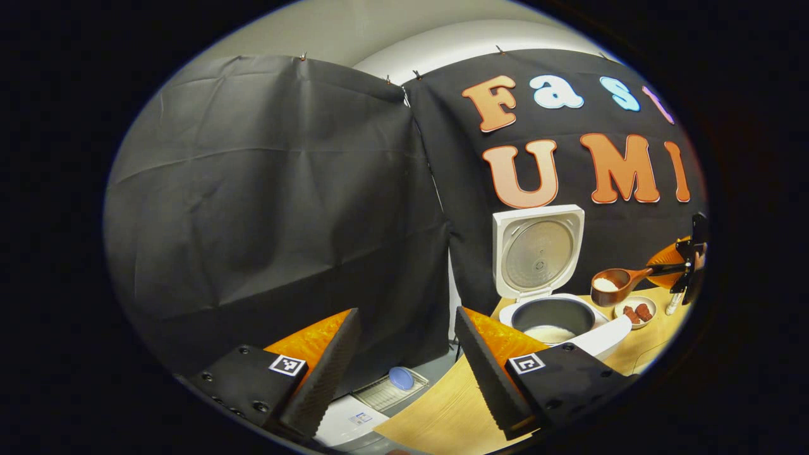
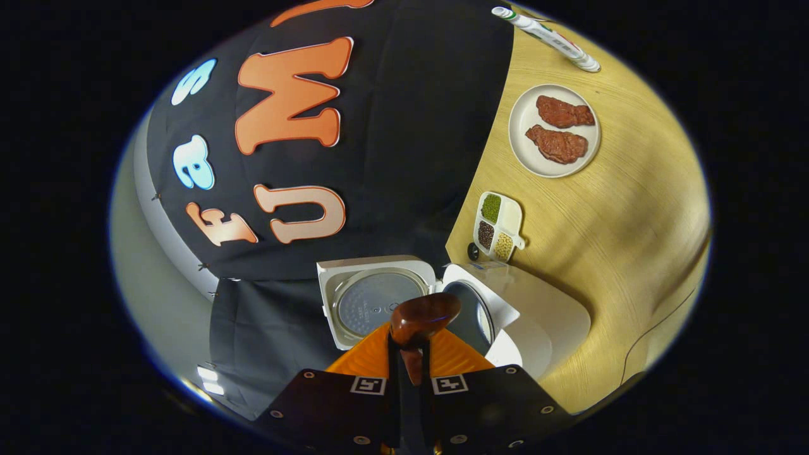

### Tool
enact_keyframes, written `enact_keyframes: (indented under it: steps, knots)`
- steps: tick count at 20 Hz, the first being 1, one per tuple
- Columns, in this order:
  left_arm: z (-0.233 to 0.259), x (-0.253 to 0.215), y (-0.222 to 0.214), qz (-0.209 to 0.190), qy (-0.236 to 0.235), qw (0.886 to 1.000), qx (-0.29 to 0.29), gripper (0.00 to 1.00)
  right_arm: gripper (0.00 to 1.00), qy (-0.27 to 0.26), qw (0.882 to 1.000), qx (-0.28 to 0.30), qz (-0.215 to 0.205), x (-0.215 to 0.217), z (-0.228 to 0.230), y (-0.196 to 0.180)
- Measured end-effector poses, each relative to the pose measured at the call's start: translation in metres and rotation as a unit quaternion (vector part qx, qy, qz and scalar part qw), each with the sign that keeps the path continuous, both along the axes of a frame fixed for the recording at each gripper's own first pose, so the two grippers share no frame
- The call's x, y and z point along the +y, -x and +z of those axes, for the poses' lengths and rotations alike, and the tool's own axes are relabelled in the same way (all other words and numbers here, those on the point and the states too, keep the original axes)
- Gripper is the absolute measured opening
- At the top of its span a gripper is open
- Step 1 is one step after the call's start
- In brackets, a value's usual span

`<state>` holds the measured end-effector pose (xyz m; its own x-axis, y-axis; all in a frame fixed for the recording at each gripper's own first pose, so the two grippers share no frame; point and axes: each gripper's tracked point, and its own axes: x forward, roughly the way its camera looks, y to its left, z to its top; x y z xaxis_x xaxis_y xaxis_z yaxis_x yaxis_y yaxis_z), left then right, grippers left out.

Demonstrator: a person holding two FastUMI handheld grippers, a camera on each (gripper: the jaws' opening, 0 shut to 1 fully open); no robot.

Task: Close the left gripper, press the button to open the rice cooker; take a wooden spoon from the chopstick holder with the right hand, scoop a spoonful of rice and pour it into the rice cooker, then put the wooden spoon back into the chopstick holder.

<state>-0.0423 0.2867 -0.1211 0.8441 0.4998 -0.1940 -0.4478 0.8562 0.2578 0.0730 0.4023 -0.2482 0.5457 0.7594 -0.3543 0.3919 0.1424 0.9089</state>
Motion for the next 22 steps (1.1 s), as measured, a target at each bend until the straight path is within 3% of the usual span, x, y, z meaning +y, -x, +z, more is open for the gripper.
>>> enact_keyframes:
  steps: [6, 11, 15, 22]
  knots:
    - [-0.013, 0.015, 0.006, 0.01, 0.008, 1.0, 0.015, 1.0, 0.12, 0.091, 0.993, -0.057, 0.042, 0.037, 0.007, -0.031]
    - [-0.017, 0.02, 0.002, 0.005, 0.006, 1.0, 0.02, 1.0, 0.12, 0.197, 0.971, -0.114, 0.077, 0.064, 0.008, -0.058]
    - [-0.023, 0.025, 0.002, 0.003, 0.008, 0.999, 0.031, 1.0, 0.12, 0.274, 0.937, -0.188, 0.111, 0.083, 0.022, -0.07]
    - [-0.026, 0.032, 0.0, 0.004, 0.007, 0.999, 0.041, 1.0, 0.12, 0.379, 0.856, -0.304, 0.175, 0.109, 0.036, -0.072]
